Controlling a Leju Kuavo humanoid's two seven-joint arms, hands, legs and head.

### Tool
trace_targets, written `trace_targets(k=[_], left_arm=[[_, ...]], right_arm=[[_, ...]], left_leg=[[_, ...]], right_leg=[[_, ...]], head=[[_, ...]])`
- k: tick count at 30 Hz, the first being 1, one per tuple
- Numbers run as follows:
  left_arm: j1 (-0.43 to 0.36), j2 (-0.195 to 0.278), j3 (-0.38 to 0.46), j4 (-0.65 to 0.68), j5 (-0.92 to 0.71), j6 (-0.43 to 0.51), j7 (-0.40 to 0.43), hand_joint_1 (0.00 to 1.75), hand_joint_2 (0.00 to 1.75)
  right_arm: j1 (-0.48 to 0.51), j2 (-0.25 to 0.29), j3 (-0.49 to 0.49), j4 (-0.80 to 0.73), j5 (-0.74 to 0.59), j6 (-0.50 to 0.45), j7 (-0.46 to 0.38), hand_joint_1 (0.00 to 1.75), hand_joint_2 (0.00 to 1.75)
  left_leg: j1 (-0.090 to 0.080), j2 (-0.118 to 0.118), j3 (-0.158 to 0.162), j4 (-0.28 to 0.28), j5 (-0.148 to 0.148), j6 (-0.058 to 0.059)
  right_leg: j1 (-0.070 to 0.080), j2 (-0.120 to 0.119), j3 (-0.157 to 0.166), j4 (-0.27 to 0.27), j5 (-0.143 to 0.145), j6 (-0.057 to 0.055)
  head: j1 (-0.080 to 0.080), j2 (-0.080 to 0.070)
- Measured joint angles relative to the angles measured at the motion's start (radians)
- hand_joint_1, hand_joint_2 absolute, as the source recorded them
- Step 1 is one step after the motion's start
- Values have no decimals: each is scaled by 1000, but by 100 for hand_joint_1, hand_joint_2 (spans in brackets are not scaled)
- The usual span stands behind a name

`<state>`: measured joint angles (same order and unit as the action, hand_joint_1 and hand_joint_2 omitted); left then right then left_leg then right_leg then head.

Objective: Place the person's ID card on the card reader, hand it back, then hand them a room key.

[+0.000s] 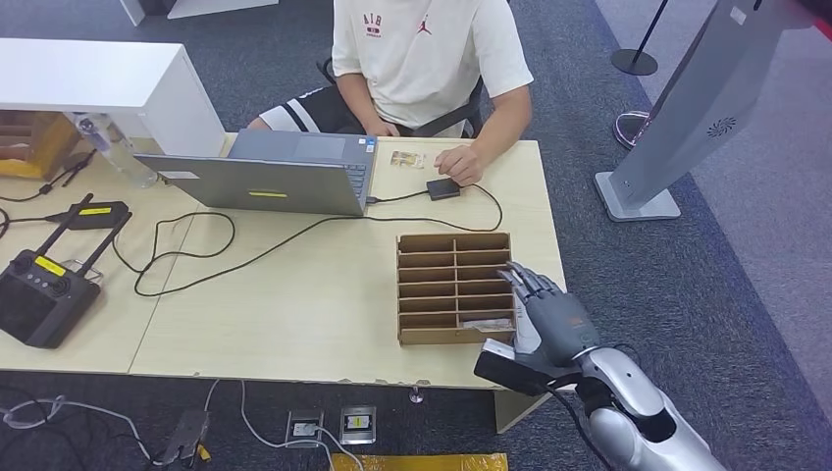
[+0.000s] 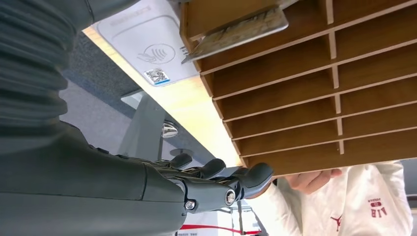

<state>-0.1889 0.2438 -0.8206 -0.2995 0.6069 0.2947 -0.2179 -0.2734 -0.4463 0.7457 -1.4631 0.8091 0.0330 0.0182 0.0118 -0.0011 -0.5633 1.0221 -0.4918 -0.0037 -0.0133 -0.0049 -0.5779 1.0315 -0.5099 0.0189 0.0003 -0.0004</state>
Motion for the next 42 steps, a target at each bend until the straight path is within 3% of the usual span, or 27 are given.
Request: trace_targets(k=[23, 24, 26, 28, 30, 42], left_arm=[[-7, 0, 0, 0, 2, 0, 2, 0, 0], [-7, 0, 0, 0, 2, 0, 2, 0, 0], [-7, 0, 0, 0, 2, 0, 2, 0, 0], [-7, 0, 0, 0, 2, -1, 2, 0, 0], [-8, 0, 0, 0, 2, -2, 2, 0, 0], [-9, 0, 0, 0, 13, -6, 2, 0, 0]], right_arm=[[0, 20, 12, 57, -7, -19, -29, 0, 175], [0, 20, 12, 57, -7, -19, -29, 5, 175], [0, 21, 12, 59, -7, -19, -30, 75, 175], [0, 22, 12, 61, -8, -18, -31, 158, 175], [0, 23, 13, 64, -10, -13, -32, 175, 175], [-13, 32, 21, 68, -36, 41, -33, 175, 175]], left_leg=[[0, 0, 0, 0, 0, 0], [0, 0, 0, 0, 0, 0], [0, 0, 0, 0, 0, 0], [0, 0, 0, 0, 0, 0], [0, 0, 0, 0, 0, 0], [0, 0, 0, 0, 0, 0]], right_leg=[[0, 0, 0, 0, 0, 0], [0, 0, 0, 0, 0, 0], [0, 0, 0, 0, 0, 0], [0, 0, 0, 0, 0, 0], [0, 0, 0, 0, 0, 0], [0, 0, 0, 0, 0, 0]], head=[[0, 0], [0, 0], [0, 0], [0, 0], [0, 0], [0, 0]])
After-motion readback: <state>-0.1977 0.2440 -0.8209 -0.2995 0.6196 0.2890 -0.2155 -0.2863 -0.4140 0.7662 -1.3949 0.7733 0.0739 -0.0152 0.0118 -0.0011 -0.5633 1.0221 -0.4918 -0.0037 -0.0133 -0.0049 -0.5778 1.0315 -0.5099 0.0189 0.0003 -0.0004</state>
